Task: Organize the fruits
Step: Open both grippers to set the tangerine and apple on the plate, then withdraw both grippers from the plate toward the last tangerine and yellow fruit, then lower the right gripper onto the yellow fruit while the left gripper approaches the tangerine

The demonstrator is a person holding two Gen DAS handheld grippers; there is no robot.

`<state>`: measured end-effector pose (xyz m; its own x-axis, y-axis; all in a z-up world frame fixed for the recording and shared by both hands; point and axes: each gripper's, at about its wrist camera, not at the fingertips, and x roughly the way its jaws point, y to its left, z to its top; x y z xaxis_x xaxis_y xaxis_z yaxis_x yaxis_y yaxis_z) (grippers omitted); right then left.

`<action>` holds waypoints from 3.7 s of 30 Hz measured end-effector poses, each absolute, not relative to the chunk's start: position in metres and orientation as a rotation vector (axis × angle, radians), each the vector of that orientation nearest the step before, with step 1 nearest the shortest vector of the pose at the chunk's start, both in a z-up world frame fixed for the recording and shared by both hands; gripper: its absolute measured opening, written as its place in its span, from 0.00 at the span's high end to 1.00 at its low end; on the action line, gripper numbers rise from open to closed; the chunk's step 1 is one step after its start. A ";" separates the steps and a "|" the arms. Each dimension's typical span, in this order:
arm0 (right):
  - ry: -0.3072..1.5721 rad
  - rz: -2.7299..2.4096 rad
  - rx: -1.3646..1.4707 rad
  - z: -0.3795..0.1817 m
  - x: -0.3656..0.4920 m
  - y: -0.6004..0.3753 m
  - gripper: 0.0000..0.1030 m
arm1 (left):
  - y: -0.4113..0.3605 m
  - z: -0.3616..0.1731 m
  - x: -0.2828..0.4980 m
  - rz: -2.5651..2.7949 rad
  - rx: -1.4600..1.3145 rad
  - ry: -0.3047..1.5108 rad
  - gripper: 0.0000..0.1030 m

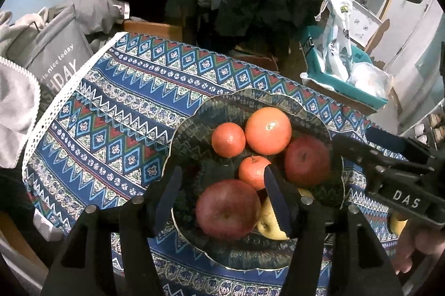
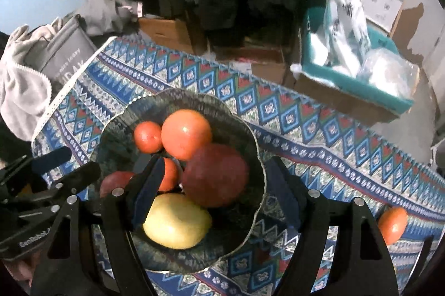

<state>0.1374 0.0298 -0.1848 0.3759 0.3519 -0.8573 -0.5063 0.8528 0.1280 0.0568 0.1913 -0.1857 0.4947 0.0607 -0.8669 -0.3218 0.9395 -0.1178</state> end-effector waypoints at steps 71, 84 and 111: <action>1.016 0.141 -0.099 -0.166 0.057 -0.265 0.18 | -0.035 -0.140 0.052 -0.067 0.101 1.012 0.22; 1.172 0.142 -0.072 -0.229 0.072 -0.281 0.18 | -0.057 -0.186 0.066 -0.075 0.128 1.108 0.22; 1.235 0.163 -0.013 -0.276 0.089 -0.284 0.33 | -0.089 -0.222 0.091 -0.155 0.103 1.189 0.22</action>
